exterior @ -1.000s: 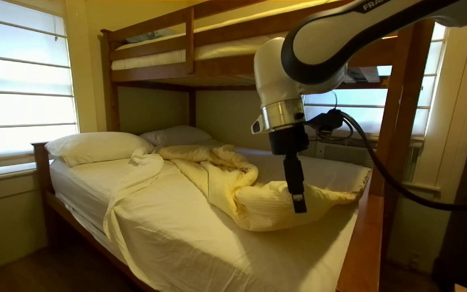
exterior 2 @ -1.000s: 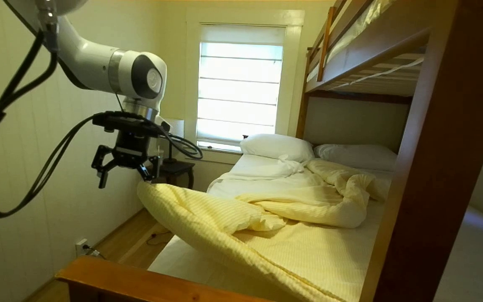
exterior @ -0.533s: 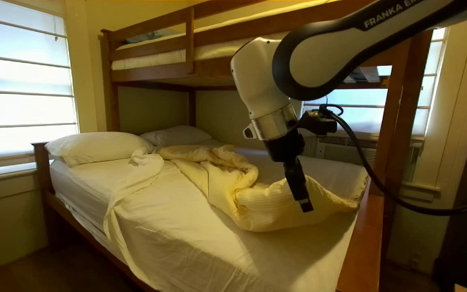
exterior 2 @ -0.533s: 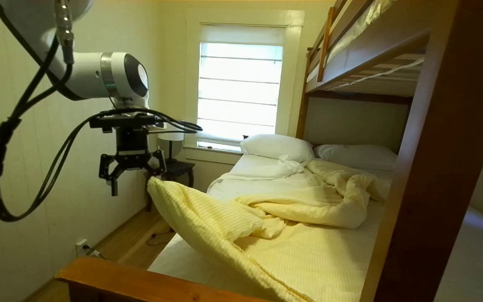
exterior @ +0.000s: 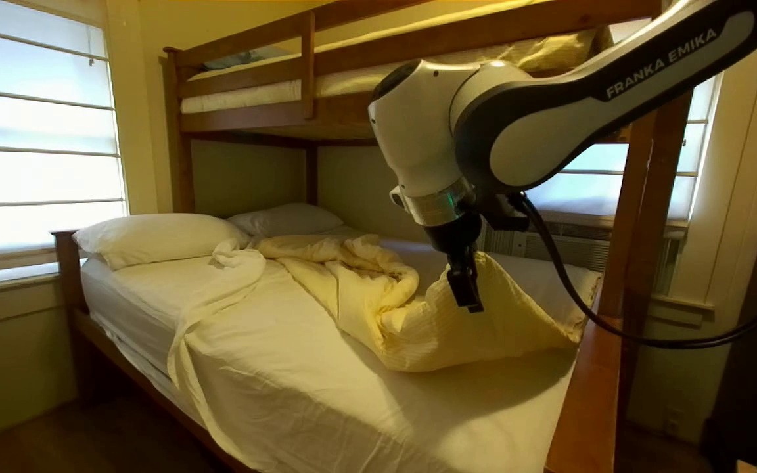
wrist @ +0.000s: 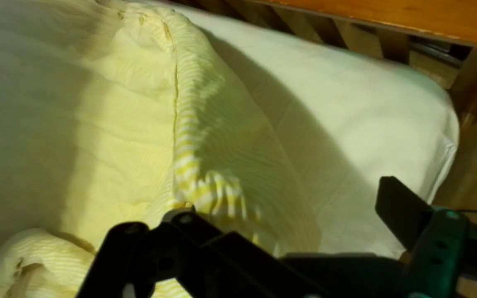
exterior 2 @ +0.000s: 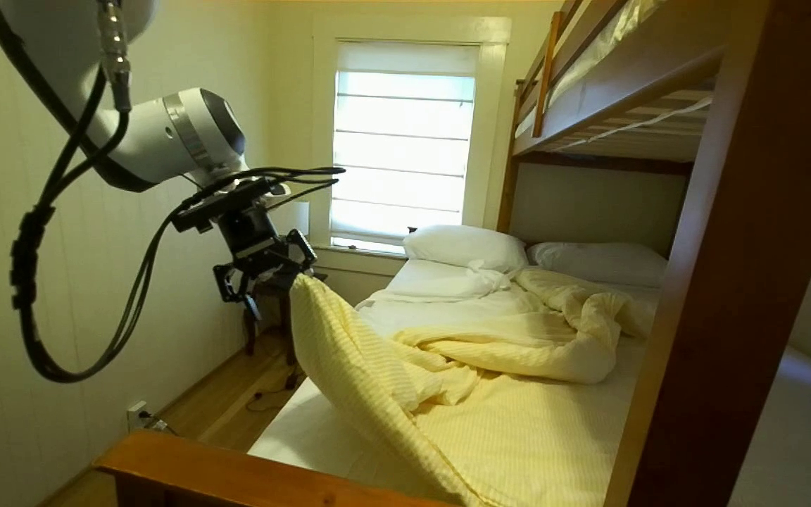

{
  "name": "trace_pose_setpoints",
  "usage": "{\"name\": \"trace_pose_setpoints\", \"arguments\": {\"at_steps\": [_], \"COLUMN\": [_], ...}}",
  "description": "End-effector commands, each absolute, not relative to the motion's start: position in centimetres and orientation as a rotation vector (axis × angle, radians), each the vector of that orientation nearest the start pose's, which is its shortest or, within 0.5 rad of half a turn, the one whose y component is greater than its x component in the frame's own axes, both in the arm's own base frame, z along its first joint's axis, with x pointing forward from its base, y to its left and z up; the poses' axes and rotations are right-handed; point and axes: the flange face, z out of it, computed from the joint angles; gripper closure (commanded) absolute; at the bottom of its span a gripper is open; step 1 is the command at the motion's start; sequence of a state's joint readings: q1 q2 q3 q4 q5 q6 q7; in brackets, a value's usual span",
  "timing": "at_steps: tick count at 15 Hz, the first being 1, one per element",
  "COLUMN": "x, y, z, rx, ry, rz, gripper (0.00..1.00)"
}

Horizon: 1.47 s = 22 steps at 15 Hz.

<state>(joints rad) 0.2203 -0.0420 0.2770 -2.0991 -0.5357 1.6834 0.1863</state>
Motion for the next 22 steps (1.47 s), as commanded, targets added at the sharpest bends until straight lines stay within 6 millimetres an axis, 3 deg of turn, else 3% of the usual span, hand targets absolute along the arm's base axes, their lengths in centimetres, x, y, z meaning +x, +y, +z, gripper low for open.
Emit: {"name": "trace_pose_setpoints", "arguments": {"at_steps": [1, 7, 11, 12, 14, 22], "x": [46.4, 45.5, 46.1, 46.2, 46.5, 46.7], "y": [20.4, 19.2, 19.3, 19.4, 19.6, 20.3], "z": [43.4, 43.3, 42.0, 41.8, 41.6, 41.6], "rx": [2.378, 2.157, 2.239, 2.242, 2.238, 2.238], "ry": [0.506, 0.509, 0.530, 0.539, 0.552, 0.577], "rz": [-0.123, -0.263, -0.235, -0.231, -0.223, -0.215], "gripper": [0.00, 0.00, 0.00, 0.25, 0.32, 0.87]}}
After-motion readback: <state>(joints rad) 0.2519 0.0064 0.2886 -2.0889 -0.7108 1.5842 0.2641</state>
